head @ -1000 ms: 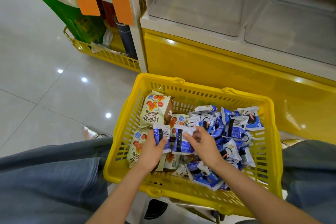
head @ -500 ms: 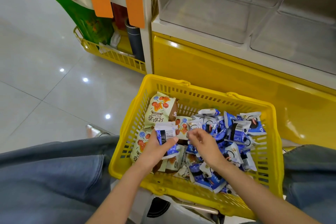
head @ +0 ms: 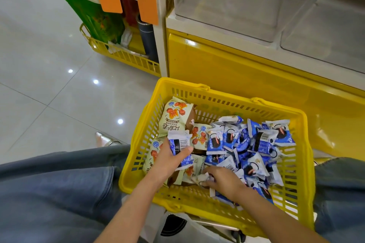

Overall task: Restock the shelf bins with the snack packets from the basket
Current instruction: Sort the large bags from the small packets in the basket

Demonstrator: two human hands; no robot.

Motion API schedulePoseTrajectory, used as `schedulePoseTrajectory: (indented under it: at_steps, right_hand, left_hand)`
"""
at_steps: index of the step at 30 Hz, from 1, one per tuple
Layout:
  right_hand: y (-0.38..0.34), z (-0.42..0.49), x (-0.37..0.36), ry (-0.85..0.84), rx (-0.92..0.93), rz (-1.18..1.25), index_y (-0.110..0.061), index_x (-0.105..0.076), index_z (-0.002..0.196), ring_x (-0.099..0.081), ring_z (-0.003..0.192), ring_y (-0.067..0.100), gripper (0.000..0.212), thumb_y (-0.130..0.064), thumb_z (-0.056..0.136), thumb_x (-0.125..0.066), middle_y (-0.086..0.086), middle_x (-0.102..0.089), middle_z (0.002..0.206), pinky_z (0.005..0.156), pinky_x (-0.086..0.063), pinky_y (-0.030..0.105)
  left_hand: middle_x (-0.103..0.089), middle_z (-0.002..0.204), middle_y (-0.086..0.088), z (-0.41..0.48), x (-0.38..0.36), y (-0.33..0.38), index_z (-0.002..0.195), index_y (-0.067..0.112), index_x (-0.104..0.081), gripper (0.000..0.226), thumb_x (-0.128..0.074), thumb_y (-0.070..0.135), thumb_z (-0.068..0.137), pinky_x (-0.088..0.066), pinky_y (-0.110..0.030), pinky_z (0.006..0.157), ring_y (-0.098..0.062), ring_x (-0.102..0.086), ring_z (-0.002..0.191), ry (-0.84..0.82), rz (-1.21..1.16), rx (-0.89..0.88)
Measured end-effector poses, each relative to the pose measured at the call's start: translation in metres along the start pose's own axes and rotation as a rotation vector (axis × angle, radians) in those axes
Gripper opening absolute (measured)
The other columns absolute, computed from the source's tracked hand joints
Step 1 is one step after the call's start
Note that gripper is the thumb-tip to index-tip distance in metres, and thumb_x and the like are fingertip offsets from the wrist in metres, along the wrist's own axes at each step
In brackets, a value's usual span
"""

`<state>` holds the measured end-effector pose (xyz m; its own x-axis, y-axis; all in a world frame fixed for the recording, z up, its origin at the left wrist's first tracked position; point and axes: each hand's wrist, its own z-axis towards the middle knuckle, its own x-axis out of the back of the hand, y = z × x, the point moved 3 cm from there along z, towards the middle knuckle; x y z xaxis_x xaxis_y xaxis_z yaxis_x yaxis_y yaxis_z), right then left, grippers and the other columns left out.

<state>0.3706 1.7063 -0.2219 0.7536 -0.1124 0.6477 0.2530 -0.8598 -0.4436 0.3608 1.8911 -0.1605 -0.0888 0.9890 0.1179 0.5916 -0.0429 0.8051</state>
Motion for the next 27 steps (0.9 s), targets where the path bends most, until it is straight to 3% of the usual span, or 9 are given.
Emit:
schedulePoseTrajectory:
  at_steps: [2, 5, 9, 13, 16, 18, 20, 23, 27]
  right_hand:
    - [-0.002, -0.011, 0.019, 0.131, 0.001, 0.244, -0.016, -0.058, 0.113, -0.059, 0.082, 0.018, 0.035, -0.041, 0.089, -0.06, -0.001, -0.061, 0.089, 0.063, -0.041, 0.026]
    - [-0.001, -0.023, 0.06, 0.296, 0.01, 0.462, -0.025, -0.056, 0.105, -0.063, 0.078, 0.02, 0.026, -0.041, 0.085, -0.062, 0.001, -0.067, 0.086, 0.065, -0.048, 0.025]
    - [0.034, -0.046, 0.124, 0.61, -0.095, 0.474, -0.021, -0.047, 0.113, -0.063, 0.073, 0.013, 0.035, -0.039, 0.087, -0.06, 0.002, -0.065, 0.082, 0.062, -0.05, 0.026]
    - [0.08, -0.069, 0.169, 0.867, -0.264, 0.496, -0.008, -0.041, 0.117, -0.061, 0.068, 0.02, 0.038, -0.033, 0.092, -0.055, 0.008, -0.062, 0.077, 0.06, -0.049, 0.031]
    - [0.106, -0.07, 0.177, 0.827, -0.4, 0.453, -0.003, -0.043, 0.122, -0.057, 0.066, 0.019, 0.038, -0.029, 0.095, -0.05, 0.008, -0.06, 0.08, 0.054, -0.043, 0.031]
    - [0.114, -0.067, 0.173, 0.731, -0.45, 0.386, -0.003, -0.042, 0.126, -0.054, 0.065, 0.018, 0.039, -0.027, 0.097, -0.049, 0.007, -0.057, 0.08, 0.053, -0.039, 0.029]
    - [0.117, -0.066, 0.171, 0.679, -0.478, 0.314, -0.004, -0.042, 0.127, -0.055, 0.069, 0.022, 0.037, -0.025, 0.097, -0.048, 0.012, -0.059, 0.088, 0.058, -0.04, 0.03]
    - [0.111, -0.07, 0.174, 0.717, -0.442, 0.141, -0.006, -0.045, 0.125, -0.053, 0.105, 0.027, 0.03, -0.018, 0.097, -0.047, 0.013, -0.052, 0.122, 0.084, -0.042, 0.034]
    - [0.097, -0.077, 0.179, 0.753, -0.379, -0.095, -0.005, -0.049, 0.124, -0.042, 0.116, 0.025, 0.029, -0.014, 0.097, -0.046, 0.01, -0.05, 0.124, 0.099, -0.031, 0.031]
  left_hand:
    - [-0.055, 0.104, 0.021, 0.001, -0.005, 0.002, 0.126, 0.029, -0.04, 0.053, -0.068, 0.033, 0.082, -0.043, -0.002, 0.061, 0.01, -0.053, 0.093, -0.007, 0.001, -0.014]
    - [-0.057, 0.11, 0.018, 0.005, -0.018, 0.01, 0.125, 0.029, -0.04, 0.051, -0.067, 0.032, 0.082, -0.042, -0.006, 0.068, 0.007, -0.053, 0.096, -0.05, 0.022, -0.041]
    - [-0.058, 0.109, 0.013, 0.022, -0.058, 0.036, 0.12, 0.023, -0.045, 0.045, -0.068, 0.032, 0.082, -0.04, -0.003, 0.07, -0.001, -0.054, 0.097, -0.102, 0.116, -0.143]
    - [-0.053, 0.112, 0.003, 0.043, -0.131, 0.07, 0.124, 0.01, -0.042, 0.048, -0.064, 0.03, 0.086, -0.035, -0.002, 0.068, -0.014, -0.052, 0.109, -0.221, 0.252, -0.29]
    - [-0.043, 0.136, -0.012, 0.06, -0.183, 0.088, 0.135, 0.002, -0.027, 0.061, -0.054, 0.035, 0.092, -0.039, -0.029, 0.095, -0.028, -0.042, 0.126, -0.264, 0.296, -0.244]
    - [-0.032, 0.145, -0.018, 0.069, -0.208, 0.092, 0.14, 0.0, -0.018, 0.065, -0.046, 0.038, 0.095, -0.035, -0.04, 0.102, -0.032, -0.037, 0.13, -0.276, 0.383, -0.173]
    - [-0.037, 0.139, -0.021, 0.077, -0.22, 0.093, 0.138, -0.002, -0.021, 0.06, -0.041, 0.038, 0.097, -0.039, -0.041, 0.094, -0.035, -0.043, 0.122, -0.268, 0.483, -0.144]
    - [-0.043, 0.133, -0.022, 0.086, -0.224, 0.091, 0.134, -0.003, -0.029, 0.056, -0.036, 0.039, 0.098, -0.041, -0.04, 0.088, -0.034, -0.048, 0.115, -0.266, 0.603, -0.141]
    - [-0.039, 0.135, -0.021, 0.089, -0.211, 0.096, 0.134, -0.003, -0.032, 0.055, -0.033, 0.04, 0.099, -0.035, -0.04, 0.098, -0.034, -0.04, 0.123, -0.24, 0.816, -0.197]
